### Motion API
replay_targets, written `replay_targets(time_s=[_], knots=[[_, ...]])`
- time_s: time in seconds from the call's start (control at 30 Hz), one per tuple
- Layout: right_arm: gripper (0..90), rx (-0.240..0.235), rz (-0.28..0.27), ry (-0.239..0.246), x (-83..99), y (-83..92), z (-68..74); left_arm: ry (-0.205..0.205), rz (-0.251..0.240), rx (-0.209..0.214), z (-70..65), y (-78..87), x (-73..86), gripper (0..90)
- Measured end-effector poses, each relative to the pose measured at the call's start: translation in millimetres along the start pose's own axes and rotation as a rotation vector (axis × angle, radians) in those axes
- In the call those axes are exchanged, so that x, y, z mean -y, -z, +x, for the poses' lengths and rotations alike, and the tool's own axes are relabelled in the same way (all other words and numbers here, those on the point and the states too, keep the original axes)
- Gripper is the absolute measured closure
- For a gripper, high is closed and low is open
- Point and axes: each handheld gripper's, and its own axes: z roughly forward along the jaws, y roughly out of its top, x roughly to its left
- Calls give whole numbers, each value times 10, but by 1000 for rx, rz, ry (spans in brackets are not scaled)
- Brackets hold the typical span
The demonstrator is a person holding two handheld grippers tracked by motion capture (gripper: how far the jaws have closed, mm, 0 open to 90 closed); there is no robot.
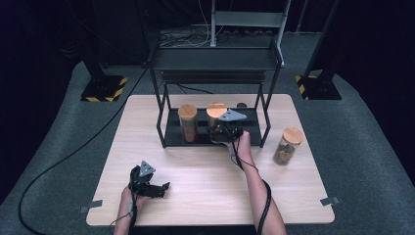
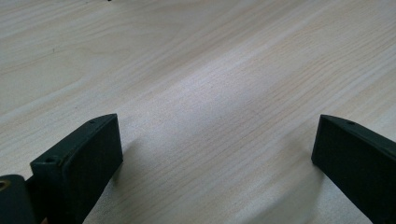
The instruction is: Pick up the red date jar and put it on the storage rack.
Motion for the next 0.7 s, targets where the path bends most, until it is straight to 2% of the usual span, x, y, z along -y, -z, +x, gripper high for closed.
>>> replay_targets(time_s=[0.7], knots=[[242,5,6,-3,-26,-82,-41,0,0,0,0,0,0,11]])
